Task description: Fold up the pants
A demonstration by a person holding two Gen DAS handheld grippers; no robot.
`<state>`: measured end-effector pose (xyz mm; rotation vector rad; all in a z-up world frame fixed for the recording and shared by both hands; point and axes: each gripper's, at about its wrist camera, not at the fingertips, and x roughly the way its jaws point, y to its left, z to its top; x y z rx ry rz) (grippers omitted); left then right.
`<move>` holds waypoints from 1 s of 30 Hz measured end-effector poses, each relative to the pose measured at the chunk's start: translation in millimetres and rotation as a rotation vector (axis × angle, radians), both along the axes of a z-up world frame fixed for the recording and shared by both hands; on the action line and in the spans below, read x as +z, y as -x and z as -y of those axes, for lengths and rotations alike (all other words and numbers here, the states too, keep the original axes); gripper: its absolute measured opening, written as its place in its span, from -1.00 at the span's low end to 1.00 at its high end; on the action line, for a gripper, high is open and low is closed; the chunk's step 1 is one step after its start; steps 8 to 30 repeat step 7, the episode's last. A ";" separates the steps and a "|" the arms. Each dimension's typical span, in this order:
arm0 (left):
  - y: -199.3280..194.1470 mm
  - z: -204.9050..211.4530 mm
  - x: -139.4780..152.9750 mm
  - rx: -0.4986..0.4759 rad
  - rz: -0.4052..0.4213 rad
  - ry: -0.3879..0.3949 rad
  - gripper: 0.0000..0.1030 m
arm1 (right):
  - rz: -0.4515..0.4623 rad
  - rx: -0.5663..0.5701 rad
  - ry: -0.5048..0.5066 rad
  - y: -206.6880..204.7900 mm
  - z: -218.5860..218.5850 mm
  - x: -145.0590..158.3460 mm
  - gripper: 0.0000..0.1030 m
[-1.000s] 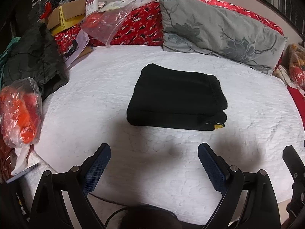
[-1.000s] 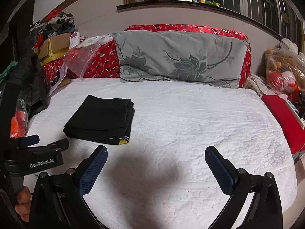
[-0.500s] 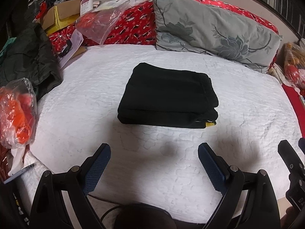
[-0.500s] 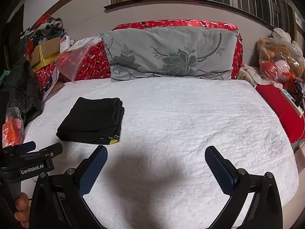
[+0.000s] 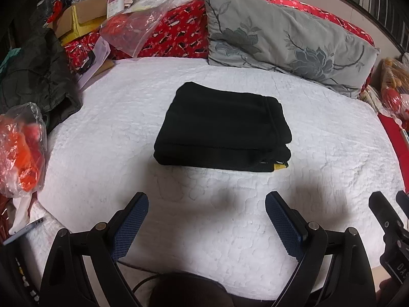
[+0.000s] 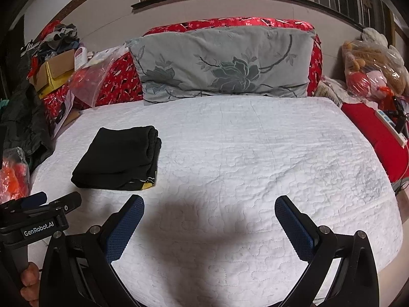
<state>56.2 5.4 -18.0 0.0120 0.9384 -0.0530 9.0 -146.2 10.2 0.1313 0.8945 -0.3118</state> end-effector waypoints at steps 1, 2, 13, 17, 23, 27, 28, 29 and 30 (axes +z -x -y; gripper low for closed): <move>0.0 0.2 0.7 0.001 0.005 0.000 0.81 | -0.001 -0.001 -0.002 -0.1 0.3 -0.4 1.00; 0.8 0.7 1.1 0.004 0.008 -0.001 0.82 | -0.002 -0.002 -0.003 0.0 0.5 -0.7 1.00; 0.6 4.8 2.1 0.004 -0.001 -0.004 0.82 | -0.005 -0.005 0.000 -0.4 2.0 -1.2 1.00; 0.6 4.8 2.1 0.004 -0.001 -0.004 0.82 | -0.005 -0.005 0.000 -0.4 2.0 -1.2 1.00; 0.6 4.8 2.1 0.004 -0.001 -0.004 0.82 | -0.005 -0.005 0.000 -0.4 2.0 -1.2 1.00; 0.6 4.8 2.1 0.004 -0.001 -0.004 0.82 | -0.005 -0.005 0.000 -0.4 2.0 -1.2 1.00; 0.6 4.8 2.1 0.004 -0.001 -0.004 0.82 | -0.005 -0.005 0.000 -0.4 2.0 -1.2 1.00; 0.6 4.8 2.1 0.004 -0.001 -0.004 0.82 | -0.005 -0.005 0.000 -0.4 2.0 -1.2 1.00; 0.6 4.8 2.1 0.004 -0.001 -0.004 0.82 | -0.005 -0.005 0.000 -0.4 2.0 -1.2 1.00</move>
